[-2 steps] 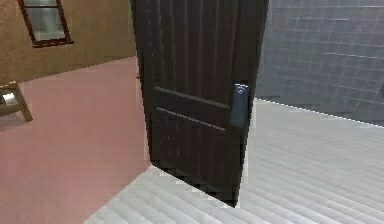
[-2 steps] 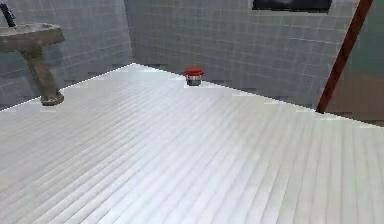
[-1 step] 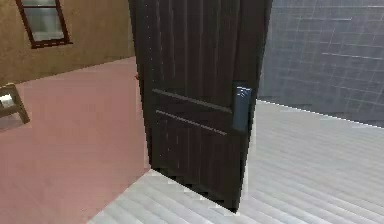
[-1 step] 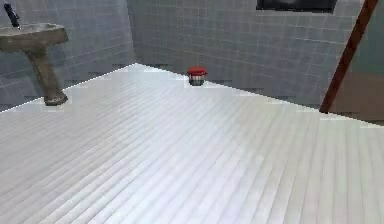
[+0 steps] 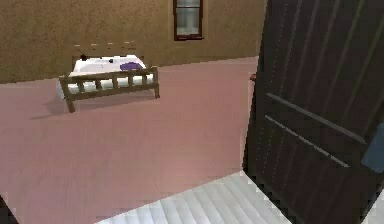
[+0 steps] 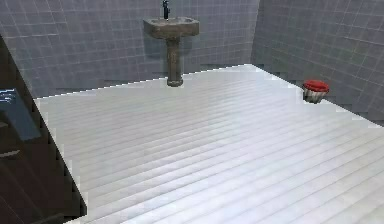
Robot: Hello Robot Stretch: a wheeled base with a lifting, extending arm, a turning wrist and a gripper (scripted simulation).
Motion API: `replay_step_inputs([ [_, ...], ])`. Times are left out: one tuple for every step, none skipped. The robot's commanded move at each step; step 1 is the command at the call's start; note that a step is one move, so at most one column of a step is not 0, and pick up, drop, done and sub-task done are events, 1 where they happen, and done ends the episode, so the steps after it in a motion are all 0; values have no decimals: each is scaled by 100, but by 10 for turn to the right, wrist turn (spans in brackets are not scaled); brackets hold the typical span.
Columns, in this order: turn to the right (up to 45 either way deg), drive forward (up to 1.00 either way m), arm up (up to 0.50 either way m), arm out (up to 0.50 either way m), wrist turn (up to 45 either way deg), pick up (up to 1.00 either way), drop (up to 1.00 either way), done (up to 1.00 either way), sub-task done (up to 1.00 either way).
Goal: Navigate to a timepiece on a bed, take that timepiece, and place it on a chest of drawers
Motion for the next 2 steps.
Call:
replay_step_inputs([
  [0, 70, 0, 0, 0, 0, 0, 0, 0],
  [-420, 0, 0, 0, 0, 0, 0, 0, 0],
])
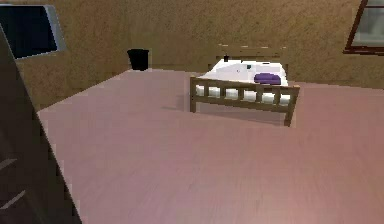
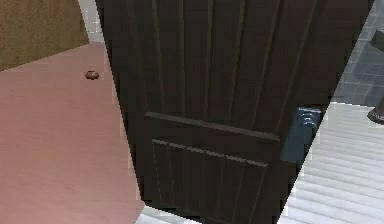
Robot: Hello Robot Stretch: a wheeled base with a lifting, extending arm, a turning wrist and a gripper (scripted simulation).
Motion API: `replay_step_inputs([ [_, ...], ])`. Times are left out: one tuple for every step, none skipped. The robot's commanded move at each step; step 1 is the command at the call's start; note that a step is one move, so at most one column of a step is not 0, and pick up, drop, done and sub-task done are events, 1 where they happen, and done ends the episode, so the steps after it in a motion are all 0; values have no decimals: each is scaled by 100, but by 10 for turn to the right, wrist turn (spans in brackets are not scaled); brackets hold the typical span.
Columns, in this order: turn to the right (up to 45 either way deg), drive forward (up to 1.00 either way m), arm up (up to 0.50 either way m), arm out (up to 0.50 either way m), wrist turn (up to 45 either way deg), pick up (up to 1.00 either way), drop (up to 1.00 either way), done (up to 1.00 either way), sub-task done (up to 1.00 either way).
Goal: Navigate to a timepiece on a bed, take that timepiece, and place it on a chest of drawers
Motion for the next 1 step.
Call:
replay_step_inputs([
  [-30, 0, 0, 0, 0, 0, 0, 0, 0],
])
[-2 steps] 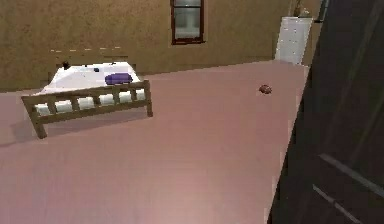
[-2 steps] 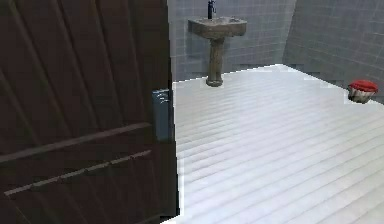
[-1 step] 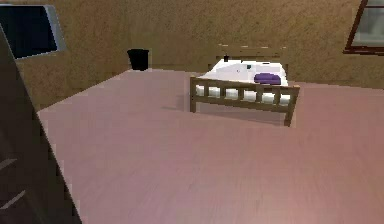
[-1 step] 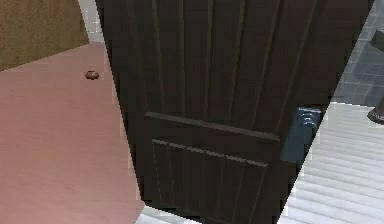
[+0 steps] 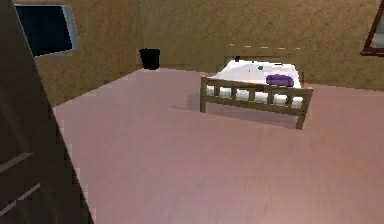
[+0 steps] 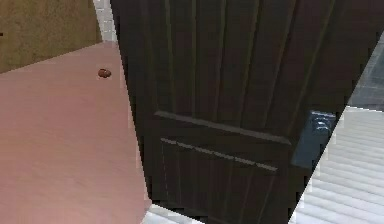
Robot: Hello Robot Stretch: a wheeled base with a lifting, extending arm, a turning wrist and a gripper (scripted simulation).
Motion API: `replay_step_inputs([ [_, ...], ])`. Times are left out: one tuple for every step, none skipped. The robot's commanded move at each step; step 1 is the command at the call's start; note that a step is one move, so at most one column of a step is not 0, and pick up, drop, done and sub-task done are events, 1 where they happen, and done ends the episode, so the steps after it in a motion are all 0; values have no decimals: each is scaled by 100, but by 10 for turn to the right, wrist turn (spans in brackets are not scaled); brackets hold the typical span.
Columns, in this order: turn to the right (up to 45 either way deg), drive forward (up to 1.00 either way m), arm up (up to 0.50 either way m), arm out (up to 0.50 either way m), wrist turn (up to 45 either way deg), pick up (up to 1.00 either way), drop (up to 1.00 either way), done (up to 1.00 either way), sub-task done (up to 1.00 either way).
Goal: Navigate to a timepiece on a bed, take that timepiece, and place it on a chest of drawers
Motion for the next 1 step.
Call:
replay_step_inputs([
  [0, 100, 0, 0, 0, 0, 0, 0, 0],
])
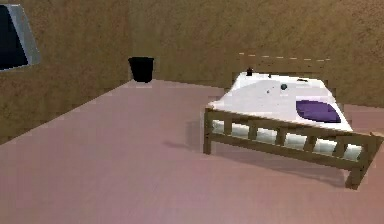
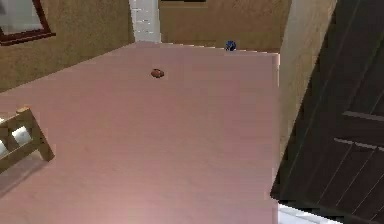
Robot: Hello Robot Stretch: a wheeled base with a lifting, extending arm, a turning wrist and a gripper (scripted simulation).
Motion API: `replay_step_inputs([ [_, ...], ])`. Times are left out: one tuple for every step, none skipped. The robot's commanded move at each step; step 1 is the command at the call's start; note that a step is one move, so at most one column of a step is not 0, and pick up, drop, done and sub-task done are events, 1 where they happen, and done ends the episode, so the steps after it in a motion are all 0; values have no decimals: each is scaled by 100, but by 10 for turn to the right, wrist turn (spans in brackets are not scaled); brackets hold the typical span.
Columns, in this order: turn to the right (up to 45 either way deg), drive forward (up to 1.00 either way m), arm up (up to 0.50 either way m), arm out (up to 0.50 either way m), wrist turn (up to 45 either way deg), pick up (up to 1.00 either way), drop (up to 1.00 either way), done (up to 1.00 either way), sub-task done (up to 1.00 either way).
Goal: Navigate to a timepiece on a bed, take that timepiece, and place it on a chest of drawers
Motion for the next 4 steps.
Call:
replay_step_inputs([
  [0, 95, 0, 0, 0, 0, 0, 0, 0],
  [-390, 0, 0, 0, 0, 0, 0, 0, 0],
  [0, 45, 0, 0, 0, 0, 0, 0, 0],
  [120, 0, 0, 0, 0, 0, 0, 0, 0],
])
